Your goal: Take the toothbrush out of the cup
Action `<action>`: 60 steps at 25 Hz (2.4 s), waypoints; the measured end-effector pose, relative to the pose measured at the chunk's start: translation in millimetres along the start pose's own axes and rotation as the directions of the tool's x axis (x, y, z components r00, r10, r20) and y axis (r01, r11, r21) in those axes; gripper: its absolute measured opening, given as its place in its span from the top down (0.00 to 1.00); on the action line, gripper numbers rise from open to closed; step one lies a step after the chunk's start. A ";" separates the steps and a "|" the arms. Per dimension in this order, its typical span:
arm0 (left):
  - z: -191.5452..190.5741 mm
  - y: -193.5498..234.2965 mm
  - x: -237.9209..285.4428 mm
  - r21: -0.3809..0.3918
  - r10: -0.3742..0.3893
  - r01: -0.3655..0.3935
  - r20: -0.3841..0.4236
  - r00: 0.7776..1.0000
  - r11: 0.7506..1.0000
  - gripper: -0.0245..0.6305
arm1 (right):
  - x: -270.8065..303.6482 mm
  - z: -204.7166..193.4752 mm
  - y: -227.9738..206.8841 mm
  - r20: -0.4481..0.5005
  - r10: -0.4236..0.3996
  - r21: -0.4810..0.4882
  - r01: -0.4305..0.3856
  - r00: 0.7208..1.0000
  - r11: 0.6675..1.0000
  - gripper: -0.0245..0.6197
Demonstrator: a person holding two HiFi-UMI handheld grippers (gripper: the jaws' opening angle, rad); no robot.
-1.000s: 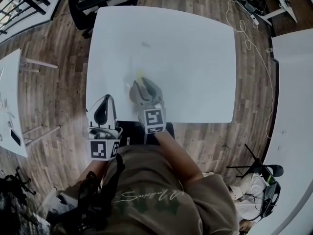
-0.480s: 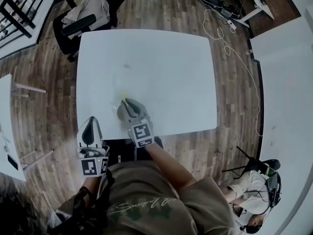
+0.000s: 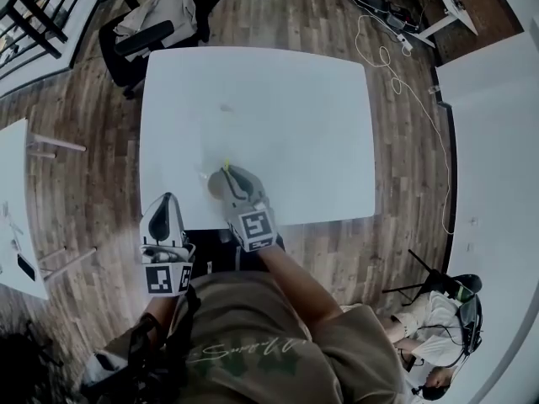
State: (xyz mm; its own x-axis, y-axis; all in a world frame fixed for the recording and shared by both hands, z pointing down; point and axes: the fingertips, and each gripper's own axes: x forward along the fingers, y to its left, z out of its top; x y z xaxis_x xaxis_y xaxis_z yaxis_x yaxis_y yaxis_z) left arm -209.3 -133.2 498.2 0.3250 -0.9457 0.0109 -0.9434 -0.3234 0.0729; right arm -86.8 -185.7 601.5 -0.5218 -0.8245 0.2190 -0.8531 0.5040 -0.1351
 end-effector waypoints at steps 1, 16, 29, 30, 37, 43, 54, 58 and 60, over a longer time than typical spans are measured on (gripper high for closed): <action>0.9 -1.1 -0.7 0.000 -0.001 0.001 -0.002 1.000 1.000 0.95 | -1.8 1.4 0.1 0.001 0.000 0.006 0.000 1.000 1.000 0.91; 103.6 -11.4 -3.6 -0.014 -0.039 0.038 -0.028 0.999 0.999 0.95 | -43.4 110.6 17.7 0.005 -0.039 0.015 0.039 0.999 0.999 0.91; 147.0 -24.4 -24.0 -0.048 -0.101 0.101 0.013 0.995 0.994 0.95 | -80.9 160.3 37.7 0.049 -0.096 -0.011 0.097 0.994 0.995 0.91; 147.4 -28.2 -26.3 -0.039 -0.118 0.118 0.017 0.993 0.992 0.95 | -86.2 160.2 38.1 0.054 -0.107 -0.010 0.108 0.993 0.994 0.91; 139.0 -42.1 -31.3 -0.020 -0.179 0.179 0.029 0.983 0.984 0.95 | -122.2 159.4 39.3 0.074 -0.176 0.019 0.175 0.982 0.984 0.91; 145.3 -80.2 -34.9 0.006 -0.192 0.192 0.036 0.981 0.981 0.95 | -157.5 162.1 18.5 0.097 -0.192 0.046 0.188 0.977 0.981 0.91; 144.6 -226.4 -10.0 0.044 -0.115 0.113 0.054 0.992 0.993 0.95 | -231.8 157.5 -87.5 0.146 -0.095 0.063 0.086 0.985 0.994 0.91; 139.6 -267.5 -4.4 0.033 -0.054 0.052 0.062 0.997 0.998 0.95 | -253.1 157.9 -119.8 0.130 -0.034 0.050 0.028 0.991 0.998 0.91; 138.6 -284.8 0.2 0.032 -0.035 0.033 0.064 0.997 0.999 0.95 | -264.4 161.1 -135.2 0.137 -0.015 0.030 0.011 0.990 0.999 0.91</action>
State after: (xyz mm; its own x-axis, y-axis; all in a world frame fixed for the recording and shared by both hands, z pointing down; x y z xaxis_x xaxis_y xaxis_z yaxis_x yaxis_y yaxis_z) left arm 50.4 -46.0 339.2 0.3528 -0.9340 -0.0557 -0.9339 -0.3552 0.0410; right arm 166.6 -77.3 406.3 -0.5038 -0.8595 0.0865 -0.8584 0.4868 -0.1621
